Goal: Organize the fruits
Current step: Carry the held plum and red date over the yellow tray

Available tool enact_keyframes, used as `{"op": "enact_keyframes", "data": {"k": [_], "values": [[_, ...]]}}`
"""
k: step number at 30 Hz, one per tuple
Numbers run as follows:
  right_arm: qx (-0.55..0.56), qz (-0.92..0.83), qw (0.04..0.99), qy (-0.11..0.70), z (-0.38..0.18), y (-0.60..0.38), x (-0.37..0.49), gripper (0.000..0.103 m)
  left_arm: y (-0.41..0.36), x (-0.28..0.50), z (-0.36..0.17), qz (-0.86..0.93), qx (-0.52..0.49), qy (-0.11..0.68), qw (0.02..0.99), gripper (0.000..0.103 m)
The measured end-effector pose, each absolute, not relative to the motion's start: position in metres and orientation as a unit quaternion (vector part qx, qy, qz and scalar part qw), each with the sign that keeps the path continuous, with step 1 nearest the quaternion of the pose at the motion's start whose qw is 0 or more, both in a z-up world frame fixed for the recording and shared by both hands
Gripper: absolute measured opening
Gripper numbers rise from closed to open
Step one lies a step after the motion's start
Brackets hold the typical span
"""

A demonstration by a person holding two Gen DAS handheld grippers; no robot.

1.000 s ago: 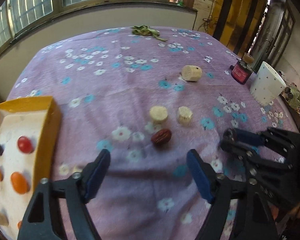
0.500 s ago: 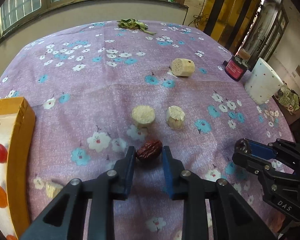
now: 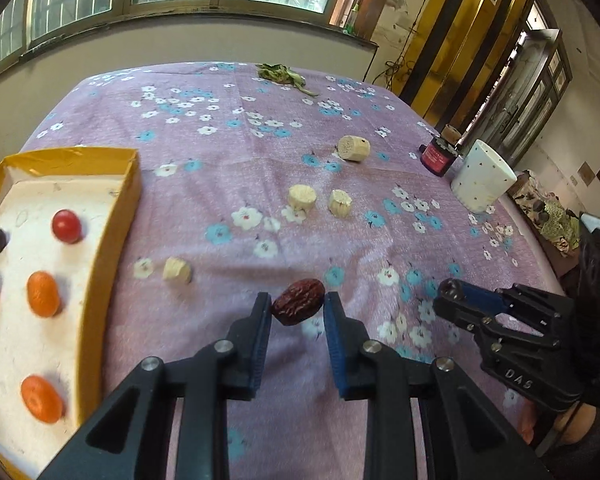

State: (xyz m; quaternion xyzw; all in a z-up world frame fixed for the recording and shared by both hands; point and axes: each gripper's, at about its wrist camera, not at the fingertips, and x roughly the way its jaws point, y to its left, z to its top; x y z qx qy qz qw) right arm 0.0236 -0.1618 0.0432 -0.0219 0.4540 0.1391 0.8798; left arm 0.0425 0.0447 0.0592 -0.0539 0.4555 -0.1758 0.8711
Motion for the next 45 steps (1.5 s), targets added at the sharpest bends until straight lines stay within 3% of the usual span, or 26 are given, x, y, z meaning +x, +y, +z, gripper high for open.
{"op": "enact_keyframes", "data": {"k": [30, 45], "values": [[-0.073, 0.287, 0.845, 0.445, 0.064, 0.084, 0.037, 0.024, 0.276, 0.011, 0.065, -0.043, -0.106, 0.433, 0.894, 0.029], [-0.077, 0.308, 0.818, 0.480, 0.035, 0.163, 0.057, 0.024, 0.324, 0.037, 0.031, -0.026, -0.114, 0.468, 0.876, 0.029]]}}
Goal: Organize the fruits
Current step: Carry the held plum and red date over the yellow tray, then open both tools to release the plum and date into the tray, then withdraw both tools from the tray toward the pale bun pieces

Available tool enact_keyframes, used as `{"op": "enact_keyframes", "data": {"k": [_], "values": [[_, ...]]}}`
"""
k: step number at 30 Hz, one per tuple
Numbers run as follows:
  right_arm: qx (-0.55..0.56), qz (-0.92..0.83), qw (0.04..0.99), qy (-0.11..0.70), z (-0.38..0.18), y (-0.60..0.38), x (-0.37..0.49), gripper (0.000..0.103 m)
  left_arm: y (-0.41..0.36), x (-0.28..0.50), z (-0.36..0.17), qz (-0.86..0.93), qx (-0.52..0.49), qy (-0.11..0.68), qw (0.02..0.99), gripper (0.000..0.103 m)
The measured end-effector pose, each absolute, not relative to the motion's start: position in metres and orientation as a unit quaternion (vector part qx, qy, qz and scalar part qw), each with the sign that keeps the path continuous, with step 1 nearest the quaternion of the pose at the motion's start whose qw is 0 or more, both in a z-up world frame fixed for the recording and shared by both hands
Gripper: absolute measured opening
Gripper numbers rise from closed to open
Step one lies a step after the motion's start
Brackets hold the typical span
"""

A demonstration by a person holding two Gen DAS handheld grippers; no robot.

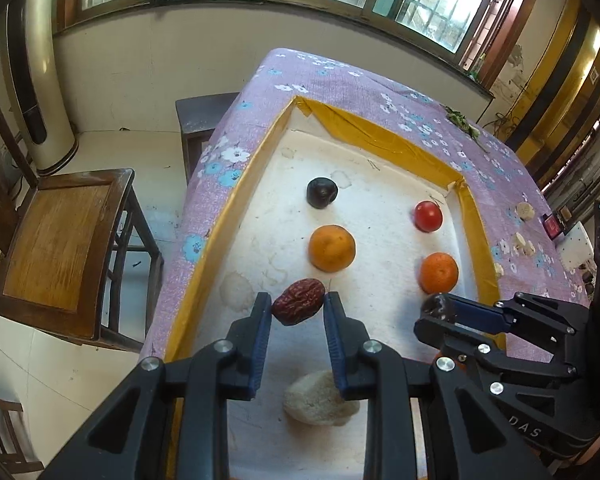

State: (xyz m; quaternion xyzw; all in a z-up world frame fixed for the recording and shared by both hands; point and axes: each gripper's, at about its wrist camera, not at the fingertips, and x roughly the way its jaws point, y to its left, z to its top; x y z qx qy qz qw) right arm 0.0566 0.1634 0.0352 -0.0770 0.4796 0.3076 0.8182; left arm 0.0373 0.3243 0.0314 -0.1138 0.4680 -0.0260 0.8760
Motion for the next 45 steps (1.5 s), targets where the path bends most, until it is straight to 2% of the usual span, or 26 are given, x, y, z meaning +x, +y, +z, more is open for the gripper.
{"op": "enact_keyframes", "data": {"k": [17, 20, 24, 27, 29, 30, 36, 38, 40, 42, 45], "values": [[-0.077, 0.287, 0.814, 0.499, 0.018, 0.162, 0.069, 0.025, 0.309, 0.051, 0.020, -0.018, -0.047, 0.491, 0.870, 0.030], [-0.071, 0.284, 0.814, 0.502, 0.019, 0.157, 0.068, 0.030, 0.310, 0.049, 0.020, -0.016, -0.050, 0.494, 0.868, 0.030], [-0.080, 0.280, 0.819, 0.495, 0.023, 0.154, 0.062, 0.032, 0.309, 0.045, 0.020, -0.009, -0.042, 0.494, 0.868, 0.033], [-0.080, 0.277, 0.821, 0.492, 0.028, 0.148, 0.058, 0.032, 0.305, 0.039, 0.024, -0.001, -0.034, 0.486, 0.873, 0.037], [-0.077, 0.275, 0.824, 0.489, 0.031, 0.142, 0.053, 0.032, 0.303, 0.033, 0.030, 0.016, -0.020, 0.475, 0.879, 0.056], [-0.075, 0.273, 0.826, 0.487, 0.034, 0.139, 0.051, 0.032, 0.303, 0.030, 0.033, 0.029, -0.011, 0.467, 0.884, 0.069], [-0.069, 0.265, 0.841, 0.467, 0.052, 0.114, 0.029, 0.036, 0.304, 0.018, 0.050, 0.054, -0.008, 0.442, 0.895, 0.072], [-0.067, 0.260, 0.846, 0.461, 0.056, 0.102, 0.021, 0.042, 0.302, 0.014, 0.053, 0.060, -0.014, 0.439, 0.896, 0.074], [-0.062, 0.249, 0.851, 0.458, 0.058, 0.088, 0.014, 0.058, 0.297, 0.009, 0.056, 0.060, -0.019, 0.437, 0.897, 0.075], [-0.055, 0.240, 0.857, 0.454, 0.059, 0.073, 0.008, 0.062, 0.288, 0.006, 0.059, 0.058, -0.021, 0.435, 0.898, 0.076], [-0.040, 0.229, 0.860, 0.454, 0.060, 0.050, 0.001, 0.062, 0.268, 0.002, 0.065, 0.050, -0.020, 0.429, 0.902, 0.080]]}}
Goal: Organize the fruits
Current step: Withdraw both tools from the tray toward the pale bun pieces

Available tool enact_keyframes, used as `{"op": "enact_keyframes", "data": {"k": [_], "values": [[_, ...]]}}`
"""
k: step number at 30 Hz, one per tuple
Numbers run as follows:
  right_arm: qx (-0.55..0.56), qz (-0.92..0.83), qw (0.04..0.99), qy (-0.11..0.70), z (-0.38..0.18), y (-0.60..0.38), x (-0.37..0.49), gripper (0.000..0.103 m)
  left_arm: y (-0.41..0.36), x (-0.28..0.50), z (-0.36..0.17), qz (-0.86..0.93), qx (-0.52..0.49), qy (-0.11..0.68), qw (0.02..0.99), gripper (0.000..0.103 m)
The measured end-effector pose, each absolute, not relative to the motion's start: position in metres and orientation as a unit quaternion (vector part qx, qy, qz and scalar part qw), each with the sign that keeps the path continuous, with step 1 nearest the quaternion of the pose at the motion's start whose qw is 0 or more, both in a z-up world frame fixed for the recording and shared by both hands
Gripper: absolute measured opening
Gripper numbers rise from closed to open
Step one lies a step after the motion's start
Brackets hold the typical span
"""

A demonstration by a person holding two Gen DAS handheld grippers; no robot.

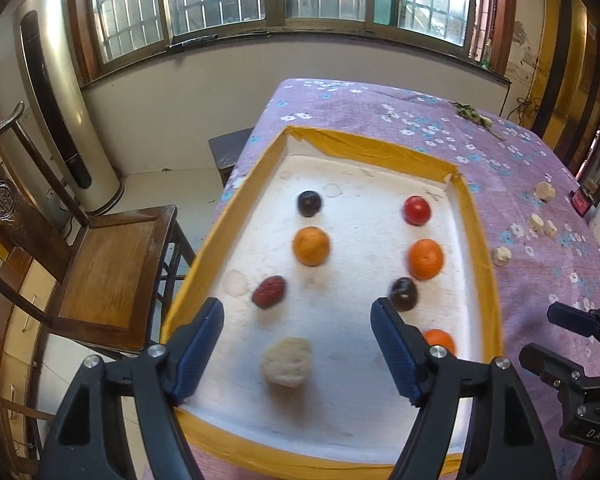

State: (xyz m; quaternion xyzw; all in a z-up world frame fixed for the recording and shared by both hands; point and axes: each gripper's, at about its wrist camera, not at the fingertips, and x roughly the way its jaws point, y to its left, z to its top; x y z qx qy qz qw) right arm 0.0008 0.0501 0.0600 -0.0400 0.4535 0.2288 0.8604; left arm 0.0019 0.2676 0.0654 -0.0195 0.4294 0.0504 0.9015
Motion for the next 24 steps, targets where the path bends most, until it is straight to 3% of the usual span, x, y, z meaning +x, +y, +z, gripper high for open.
{"op": "enact_keyframes", "data": {"k": [3, 24], "values": [[-0.024, 0.212, 0.867, 0.451, 0.063, 0.022, -0.002, 0.062, 0.245, 0.001, 0.071, 0.040, -0.013, 0.425, 0.904, 0.085], [0.041, 0.134, 0.881, 0.452, 0.051, -0.127, 0.030, 0.063, 0.096, 0.009, 0.069, -0.034, 0.048, 0.448, 0.892, 0.090]]}}
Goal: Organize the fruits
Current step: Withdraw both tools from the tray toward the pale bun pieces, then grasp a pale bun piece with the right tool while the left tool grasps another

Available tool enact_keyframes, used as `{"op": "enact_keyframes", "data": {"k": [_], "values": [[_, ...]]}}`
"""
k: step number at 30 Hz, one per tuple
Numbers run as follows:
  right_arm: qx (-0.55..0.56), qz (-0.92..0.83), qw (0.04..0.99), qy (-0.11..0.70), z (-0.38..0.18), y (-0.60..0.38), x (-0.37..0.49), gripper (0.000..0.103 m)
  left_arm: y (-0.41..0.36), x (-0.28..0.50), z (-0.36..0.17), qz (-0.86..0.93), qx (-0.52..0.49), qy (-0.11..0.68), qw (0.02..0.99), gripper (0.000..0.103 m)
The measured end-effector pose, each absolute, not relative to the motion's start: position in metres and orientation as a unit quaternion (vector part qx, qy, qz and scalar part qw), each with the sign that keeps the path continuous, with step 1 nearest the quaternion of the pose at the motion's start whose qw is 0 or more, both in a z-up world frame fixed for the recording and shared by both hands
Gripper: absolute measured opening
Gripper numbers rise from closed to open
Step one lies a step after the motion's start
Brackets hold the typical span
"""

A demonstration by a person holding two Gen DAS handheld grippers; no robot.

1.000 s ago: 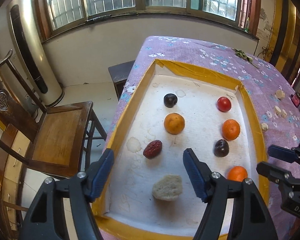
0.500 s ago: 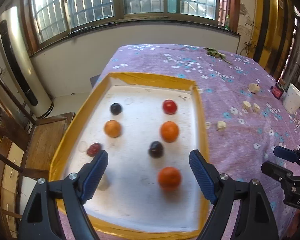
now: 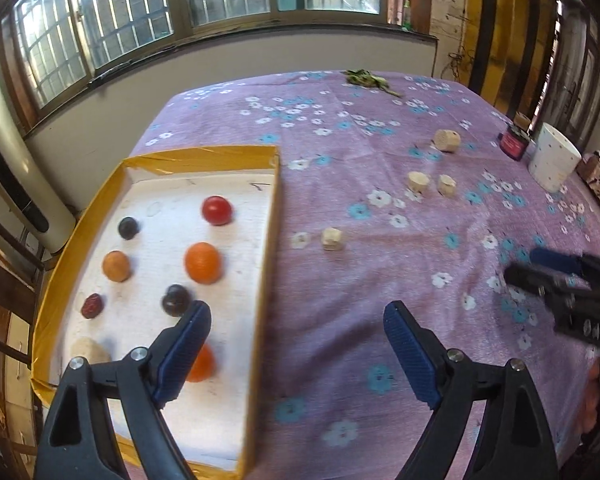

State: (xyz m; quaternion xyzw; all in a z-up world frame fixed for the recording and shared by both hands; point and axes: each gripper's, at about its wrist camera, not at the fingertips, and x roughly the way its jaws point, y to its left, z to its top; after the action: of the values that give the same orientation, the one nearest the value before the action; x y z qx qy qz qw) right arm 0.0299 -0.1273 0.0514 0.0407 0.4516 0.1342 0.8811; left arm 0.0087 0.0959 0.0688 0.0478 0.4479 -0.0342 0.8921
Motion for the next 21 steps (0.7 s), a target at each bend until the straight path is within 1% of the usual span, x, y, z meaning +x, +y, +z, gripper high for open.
{"op": "enact_keyframes", "data": {"k": [6, 11, 12, 15, 16, 18, 19, 20, 21], "values": [[0.040, 0.135, 0.881, 0.451, 0.042, -0.149, 0.092, 0.063, 0.073, 0.018, 0.064, -0.045, 0.053, 0.463, 0.884, 0.090], [-0.011, 0.162, 0.879, 0.448, 0.027, -0.135, 0.130, 0.063, 0.061, 0.030, 0.063, -0.041, 0.061, 0.469, 0.880, 0.090], [-0.017, 0.169, 0.877, 0.449, 0.024, -0.133, 0.135, 0.062, 0.059, 0.032, 0.063, -0.041, 0.060, 0.469, 0.880, 0.090], [-0.028, 0.189, 0.869, 0.456, 0.015, -0.129, 0.148, 0.053, 0.054, 0.038, 0.063, -0.039, 0.061, 0.473, 0.878, 0.090], [-0.031, 0.192, 0.868, 0.458, 0.013, -0.129, 0.151, 0.044, 0.053, 0.041, 0.062, -0.039, 0.061, 0.474, 0.877, 0.090], [-0.032, 0.201, 0.868, 0.453, 0.009, -0.132, 0.155, 0.036, 0.049, 0.047, 0.061, -0.041, 0.063, 0.476, 0.876, 0.090], [-0.032, 0.208, 0.867, 0.452, 0.008, -0.132, 0.157, 0.028, 0.046, 0.051, 0.061, -0.042, 0.063, 0.478, 0.875, 0.090], [-0.034, 0.215, 0.867, 0.448, 0.008, -0.132, 0.158, 0.023, 0.043, 0.055, 0.061, -0.044, 0.063, 0.478, 0.875, 0.090], [-0.038, 0.221, 0.866, 0.446, 0.007, -0.131, 0.157, 0.023, 0.040, 0.061, 0.060, -0.045, 0.062, 0.479, 0.874, 0.090]]}}
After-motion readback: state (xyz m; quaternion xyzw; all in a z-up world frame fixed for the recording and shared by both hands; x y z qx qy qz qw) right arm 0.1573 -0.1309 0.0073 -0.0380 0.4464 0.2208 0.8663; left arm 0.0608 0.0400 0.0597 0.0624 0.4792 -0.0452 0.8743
